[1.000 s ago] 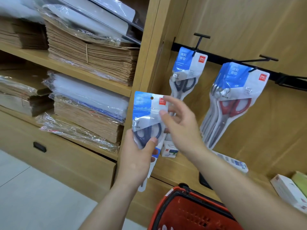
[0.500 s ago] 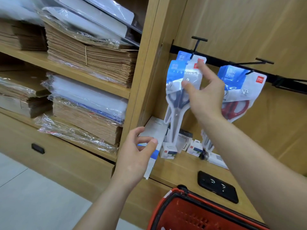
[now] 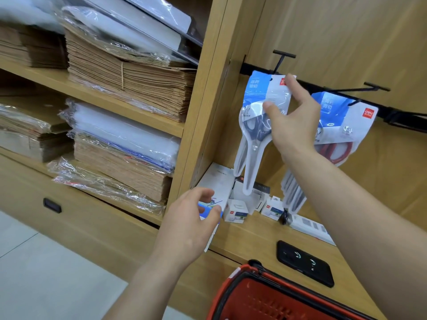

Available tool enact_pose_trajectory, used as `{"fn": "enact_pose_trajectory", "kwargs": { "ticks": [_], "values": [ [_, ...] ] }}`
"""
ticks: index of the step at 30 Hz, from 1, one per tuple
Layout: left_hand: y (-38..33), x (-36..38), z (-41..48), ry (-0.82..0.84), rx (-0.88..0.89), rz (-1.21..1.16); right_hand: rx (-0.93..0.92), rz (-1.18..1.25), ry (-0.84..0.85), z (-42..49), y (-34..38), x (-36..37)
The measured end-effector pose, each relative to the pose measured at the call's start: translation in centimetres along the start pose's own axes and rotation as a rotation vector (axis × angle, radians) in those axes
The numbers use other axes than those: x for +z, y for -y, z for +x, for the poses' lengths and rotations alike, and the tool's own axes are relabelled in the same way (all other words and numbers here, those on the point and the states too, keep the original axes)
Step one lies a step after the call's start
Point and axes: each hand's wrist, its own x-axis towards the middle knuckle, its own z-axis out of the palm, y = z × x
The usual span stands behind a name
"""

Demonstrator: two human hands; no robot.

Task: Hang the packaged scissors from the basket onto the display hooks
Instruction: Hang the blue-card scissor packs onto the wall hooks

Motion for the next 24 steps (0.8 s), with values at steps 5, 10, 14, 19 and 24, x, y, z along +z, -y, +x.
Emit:
{"fn": "enact_pose_trajectory", "kwargs": {
  "ticks": [5,10,14,19,24],
  "values": [
    [0.2,0.1,0.0,0.0,0.007,0.017,0.021,-0.051,-0.034,1.3,-0.2,0.1],
    [0.6,0.2,0.0,-0.002,0.02,0.023,0.049,-0.2,0.012,2.1,-1.0,0.5],
    [0.8,0.6,0.1,0.003,0.03,0.03,0.043,-0.342,0.041,1.9,-1.5,0.9],
    [0.5,2.4,-1.0,0.082,0.054,0.082,0.041,-0.324,0.154,-2.7,-2.4,-2.0],
    [0.2,5.9,-4.1,0.318,0.074,0.193,0.159,-0.341,0.355,-12.6,-5.3,-10.2]
  ]
}}
